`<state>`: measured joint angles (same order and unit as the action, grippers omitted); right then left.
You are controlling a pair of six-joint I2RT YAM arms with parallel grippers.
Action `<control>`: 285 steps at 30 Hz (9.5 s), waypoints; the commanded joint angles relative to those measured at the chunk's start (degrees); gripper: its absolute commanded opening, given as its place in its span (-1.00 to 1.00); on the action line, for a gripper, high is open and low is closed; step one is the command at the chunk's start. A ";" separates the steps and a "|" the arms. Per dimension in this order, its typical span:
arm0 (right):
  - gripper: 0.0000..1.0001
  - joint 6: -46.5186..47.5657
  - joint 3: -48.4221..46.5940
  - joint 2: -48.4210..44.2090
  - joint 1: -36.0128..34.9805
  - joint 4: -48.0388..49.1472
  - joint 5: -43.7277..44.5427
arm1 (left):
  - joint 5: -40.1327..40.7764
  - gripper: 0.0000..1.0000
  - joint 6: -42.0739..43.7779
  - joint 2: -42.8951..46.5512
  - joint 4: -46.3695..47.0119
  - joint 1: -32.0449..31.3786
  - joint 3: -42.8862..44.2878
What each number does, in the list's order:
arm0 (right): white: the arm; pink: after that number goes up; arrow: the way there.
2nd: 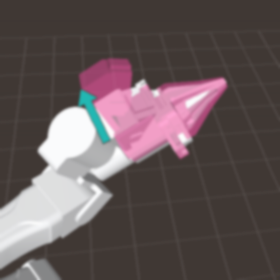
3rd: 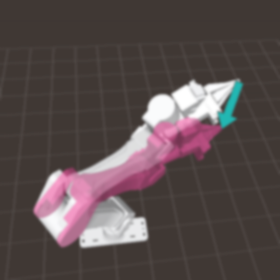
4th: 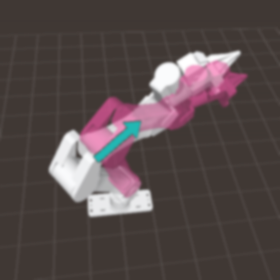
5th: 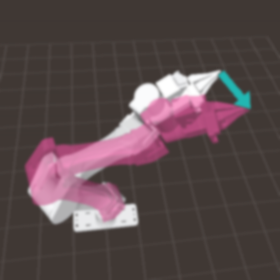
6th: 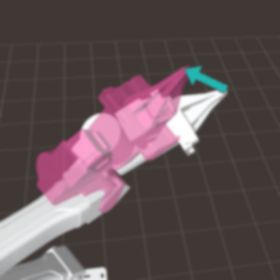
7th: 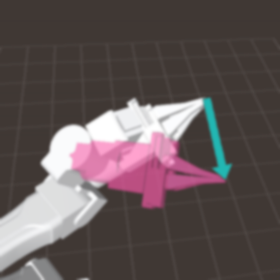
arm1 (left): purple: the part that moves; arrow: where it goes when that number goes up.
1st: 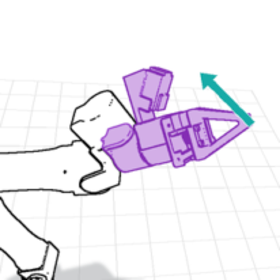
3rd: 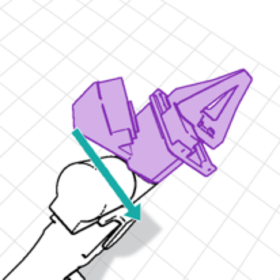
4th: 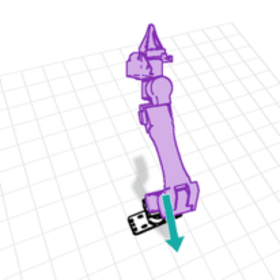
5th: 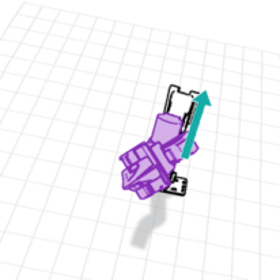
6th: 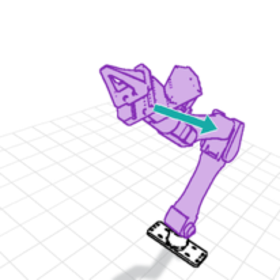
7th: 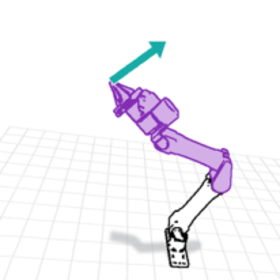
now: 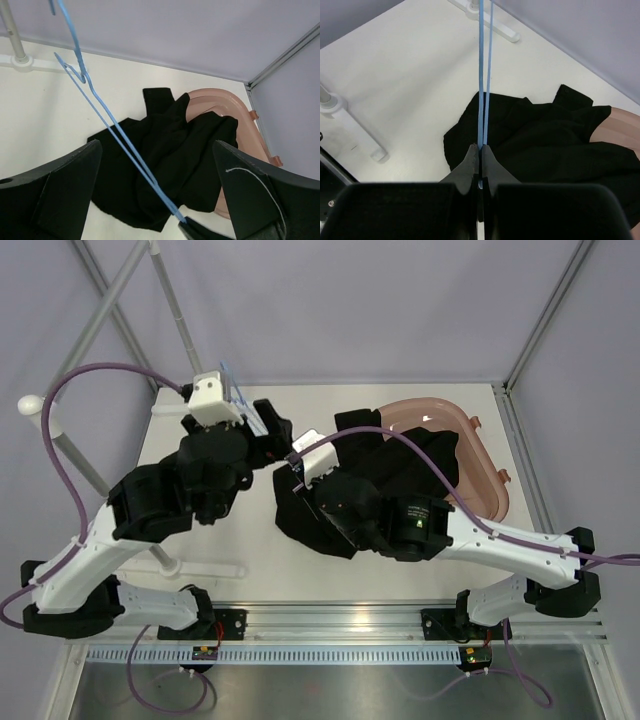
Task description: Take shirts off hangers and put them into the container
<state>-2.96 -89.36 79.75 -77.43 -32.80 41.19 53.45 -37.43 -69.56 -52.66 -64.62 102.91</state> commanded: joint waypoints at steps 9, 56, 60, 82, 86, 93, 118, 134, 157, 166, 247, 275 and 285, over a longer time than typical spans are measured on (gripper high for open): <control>-1.00 4.00 -7.05 -1.08 12.29 0.28 -8.05 | -3.78 0.83 -9.26 27.68 -6.15 -6.40 -27.49; -1.00 12.54 -62.24 31.61 16.53 -9.30 -48.31 | -19.35 0.61 -10.47 31.59 4.15 -6.40 -48.51; -1.00 12.54 -60.85 31.17 15.55 -7.73 -49.10 | -19.44 0.61 -10.47 31.68 4.24 -6.40 -48.86; -0.86 11.14 -60.05 34.51 15.47 -9.57 -50.16 | -20.14 0.77 -9.50 28.60 5.74 -6.40 -46.67; -0.70 11.22 -60.40 34.95 15.55 -10.62 -49.63 | -20.23 0.85 -9.42 28.60 6.52 -6.40 -46.22; -0.40 10.61 -59.88 34.78 15.55 -10.36 -48.75 | -20.05 0.82 -10.38 29.83 6.70 -6.40 -46.49; 0.99 -2.31 -13.32 -24.01 15.82 -16.42 -10.96 | -50.27 0.97 3.59 -12.69 30.42 16.01 -35.06; 0.99 -4.60 2.26 -33.16 15.82 -10.97 -14.56 | -45.81 0.97 -1.24 -22.19 35.97 16.37 -44.29; 0.99 -4.07 6.66 -37.64 15.73 -7.99 -17.11 | -35.17 0.52 -7.57 -40.56 24.63 16.28 -36.82; 0.99 -3.81 6.57 -38.61 15.82 -9.74 -15.97 | -31.76 -1.00 -4.50 -42.33 22.43 17.25 -27.87; 0.99 -4.51 4.55 -46.17 15.82 -8.25 -7.88 | -85.52 0.40 10.36 -17.95 92.12 23.57 -61.52; 0.99 -3.19 7.01 -48.37 15.73 -7.28 -9.37 | -81.40 0.43 19.23 -24.66 82.90 26.21 -56.24; 0.99 -3.10 6.83 -47.66 15.73 -7.45 -9.37 | -93.25 0.44 16.69 -32.74 89.39 27.00 -53.69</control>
<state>-7.27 -82.48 31.05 -61.71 -40.88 32.84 -33.69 -20.25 -99.83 30.85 -37.78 47.81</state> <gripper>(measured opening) 0.993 0.719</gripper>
